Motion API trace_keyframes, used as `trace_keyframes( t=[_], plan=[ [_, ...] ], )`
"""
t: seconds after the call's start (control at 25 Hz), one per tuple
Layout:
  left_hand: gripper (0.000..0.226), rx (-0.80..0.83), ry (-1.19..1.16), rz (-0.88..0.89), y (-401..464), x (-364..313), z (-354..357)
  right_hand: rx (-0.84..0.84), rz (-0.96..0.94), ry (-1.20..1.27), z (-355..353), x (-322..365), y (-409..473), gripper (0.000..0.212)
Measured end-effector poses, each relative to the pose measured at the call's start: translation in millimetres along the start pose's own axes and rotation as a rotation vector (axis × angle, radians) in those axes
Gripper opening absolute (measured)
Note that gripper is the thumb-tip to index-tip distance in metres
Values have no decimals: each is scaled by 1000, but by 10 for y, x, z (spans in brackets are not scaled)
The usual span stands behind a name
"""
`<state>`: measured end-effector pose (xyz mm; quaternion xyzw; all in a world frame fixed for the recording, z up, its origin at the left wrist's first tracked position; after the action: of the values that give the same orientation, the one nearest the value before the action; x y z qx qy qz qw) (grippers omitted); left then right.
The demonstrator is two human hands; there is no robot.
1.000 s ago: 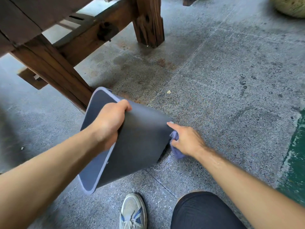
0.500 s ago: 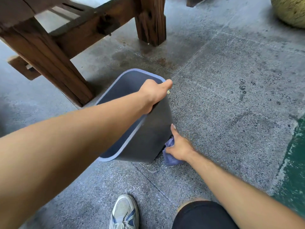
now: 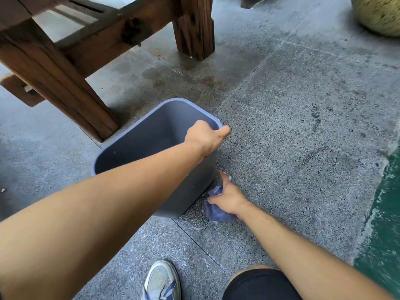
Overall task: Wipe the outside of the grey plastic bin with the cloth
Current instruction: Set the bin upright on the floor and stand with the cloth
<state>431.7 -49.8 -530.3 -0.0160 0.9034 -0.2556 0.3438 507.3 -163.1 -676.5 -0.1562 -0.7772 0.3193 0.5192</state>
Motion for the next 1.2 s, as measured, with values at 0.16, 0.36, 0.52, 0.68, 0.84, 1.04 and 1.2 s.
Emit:
trace_keyframes(
  t=[0.16,0.36,0.52,0.68,0.84,1.04,1.2],
  plan=[
    [58,-32,23,69,-83,6,-93,-196,-1,394,-245,65,-80,50],
    [35,-67,-54,121,-443,109,-294,-293,-96,1066,-484,408,-509,13],
    [12,24,54,109,-1042,237,-403,-190,31,1234,-367,679,-1074,26],
    [8,109,-111,42,-1805,77,-672,-52,93,1315,-197,1243,-1774,47],
    [32,310,-686,-317,-2463,-283,-1014,11,108,1550,-252,1880,-2494,37],
    [44,586,-1138,-495,-3145,-880,-1498,-52,138,1788,-333,2750,-3361,46],
    [20,633,-1332,-575,-3471,-1268,-2127,-101,156,1731,-506,3423,-3905,59]
  ],
)
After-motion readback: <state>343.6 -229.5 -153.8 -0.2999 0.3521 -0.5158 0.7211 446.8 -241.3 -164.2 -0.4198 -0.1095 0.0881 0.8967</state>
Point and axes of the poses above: each hand's wrist, its own y-axis towards the middle knuckle, its own z-axis out of the palm, x = y × z, the point moved 3 cm from there along y, towards the middle knuckle, and after that the axes turned 11 degrees about x, right-handed, at the moved point
